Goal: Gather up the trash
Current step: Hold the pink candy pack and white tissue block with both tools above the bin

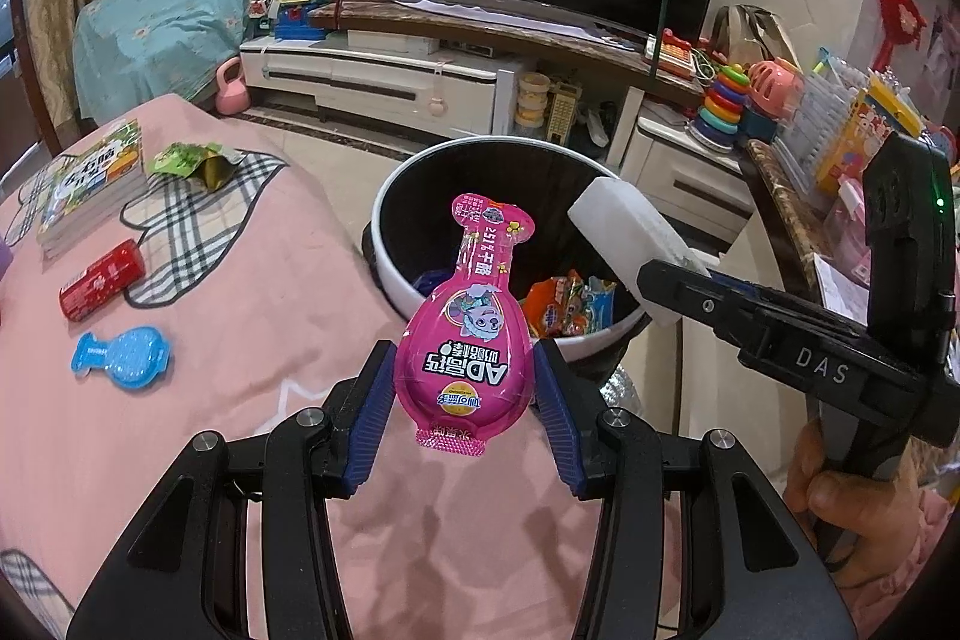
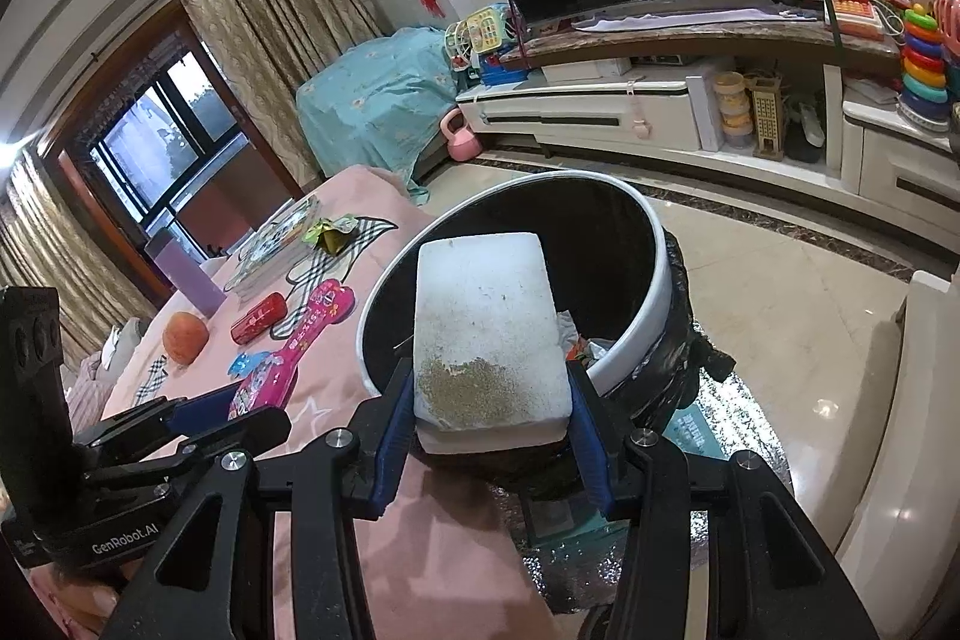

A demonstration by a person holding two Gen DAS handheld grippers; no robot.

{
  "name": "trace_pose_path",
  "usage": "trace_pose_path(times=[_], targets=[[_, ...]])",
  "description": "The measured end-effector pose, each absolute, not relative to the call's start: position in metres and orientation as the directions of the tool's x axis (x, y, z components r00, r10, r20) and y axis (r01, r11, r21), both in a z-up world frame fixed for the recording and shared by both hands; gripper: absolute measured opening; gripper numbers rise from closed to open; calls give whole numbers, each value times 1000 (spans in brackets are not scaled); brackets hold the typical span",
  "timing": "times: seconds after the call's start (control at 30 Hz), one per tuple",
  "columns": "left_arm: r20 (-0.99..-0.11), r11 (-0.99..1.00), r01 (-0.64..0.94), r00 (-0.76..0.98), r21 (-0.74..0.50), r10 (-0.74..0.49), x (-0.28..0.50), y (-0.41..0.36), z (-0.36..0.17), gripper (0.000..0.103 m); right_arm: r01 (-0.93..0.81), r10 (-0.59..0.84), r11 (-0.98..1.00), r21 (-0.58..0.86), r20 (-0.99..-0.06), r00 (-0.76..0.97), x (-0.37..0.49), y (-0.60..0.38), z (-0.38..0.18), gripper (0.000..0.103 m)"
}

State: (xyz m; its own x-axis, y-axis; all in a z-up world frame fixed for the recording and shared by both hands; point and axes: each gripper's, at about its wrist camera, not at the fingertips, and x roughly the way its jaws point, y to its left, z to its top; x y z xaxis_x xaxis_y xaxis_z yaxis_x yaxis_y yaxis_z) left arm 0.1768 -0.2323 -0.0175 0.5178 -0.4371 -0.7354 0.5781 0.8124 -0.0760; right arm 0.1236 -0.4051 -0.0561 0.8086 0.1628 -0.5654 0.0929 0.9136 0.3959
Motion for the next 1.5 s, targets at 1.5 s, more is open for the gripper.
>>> trace_pose_path(times=[1.5], targets=[[-776,808,589,505,-10,-378,226,-290,-26,46,115,109,945,307,-624,774,169,-432,-46,49]])
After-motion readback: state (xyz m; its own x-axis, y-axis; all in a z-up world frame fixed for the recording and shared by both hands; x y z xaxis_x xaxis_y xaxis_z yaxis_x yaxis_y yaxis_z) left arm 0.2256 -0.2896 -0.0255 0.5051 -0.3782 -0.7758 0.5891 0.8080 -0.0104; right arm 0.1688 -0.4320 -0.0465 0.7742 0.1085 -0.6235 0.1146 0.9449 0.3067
